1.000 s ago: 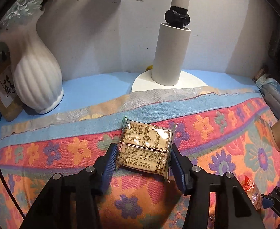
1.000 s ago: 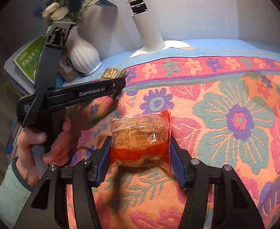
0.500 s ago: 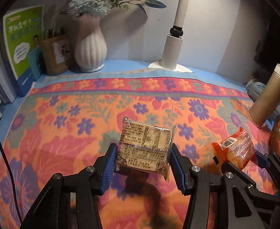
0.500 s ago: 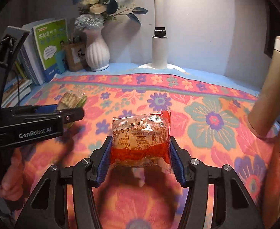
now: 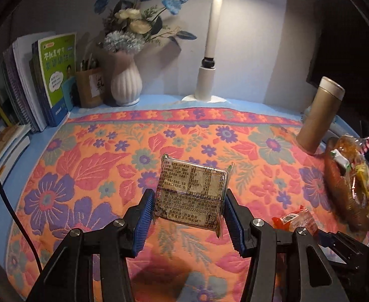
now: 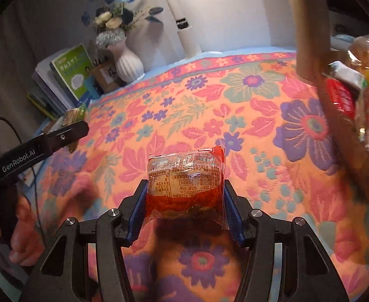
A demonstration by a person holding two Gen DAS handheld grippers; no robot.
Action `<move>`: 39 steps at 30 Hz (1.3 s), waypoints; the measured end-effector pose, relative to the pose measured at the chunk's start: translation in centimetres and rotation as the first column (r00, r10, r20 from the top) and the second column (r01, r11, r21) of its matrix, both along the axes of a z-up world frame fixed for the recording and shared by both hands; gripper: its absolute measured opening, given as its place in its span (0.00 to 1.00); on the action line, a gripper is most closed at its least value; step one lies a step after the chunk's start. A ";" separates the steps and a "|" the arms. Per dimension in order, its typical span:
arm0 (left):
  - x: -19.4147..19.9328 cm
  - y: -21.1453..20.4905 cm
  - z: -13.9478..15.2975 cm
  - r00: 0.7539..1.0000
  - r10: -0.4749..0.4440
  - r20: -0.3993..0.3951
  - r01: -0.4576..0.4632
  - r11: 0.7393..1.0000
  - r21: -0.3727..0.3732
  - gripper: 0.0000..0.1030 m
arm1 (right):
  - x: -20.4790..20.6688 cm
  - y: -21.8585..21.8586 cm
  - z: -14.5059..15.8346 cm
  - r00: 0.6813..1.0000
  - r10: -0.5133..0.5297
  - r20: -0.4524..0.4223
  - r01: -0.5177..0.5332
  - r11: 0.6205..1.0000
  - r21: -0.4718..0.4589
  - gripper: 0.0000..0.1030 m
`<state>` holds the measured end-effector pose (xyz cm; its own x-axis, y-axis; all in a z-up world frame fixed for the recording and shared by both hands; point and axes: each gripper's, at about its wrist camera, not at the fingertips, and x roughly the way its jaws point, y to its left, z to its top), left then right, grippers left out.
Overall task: Organize snacks
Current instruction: 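Carry both snacks over the glass bowl and open both tools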
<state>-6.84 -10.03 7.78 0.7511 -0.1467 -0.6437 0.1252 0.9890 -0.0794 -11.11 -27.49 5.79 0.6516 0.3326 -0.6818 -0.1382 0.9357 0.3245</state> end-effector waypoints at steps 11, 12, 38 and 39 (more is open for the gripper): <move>0.0 -9.7 5.2 0.971 -0.235 0.054 0.239 0.968 -0.080 0.50 | -3.8 -9.3 9.2 0.958 -0.197 0.207 0.180 0.979 0.095 0.53; 0.0 -10.7 5.4 0.966 -0.252 0.054 0.256 0.964 -0.078 0.50 | -4.0 -10.6 9.7 0.948 -0.227 0.222 0.211 0.973 0.095 0.53; 0.2 -30.4 6.0 0.775 -0.621 0.112 0.627 0.779 -0.017 0.73 | 0.5 -27.6 10.5 0.854 -0.505 0.127 0.502 0.863 0.051 0.72; 0.4 -30.0 5.9 0.777 -0.621 0.103 0.626 0.779 -0.024 0.73 | 0.3 -27.6 10.5 0.854 -0.504 0.131 0.502 0.863 0.049 0.72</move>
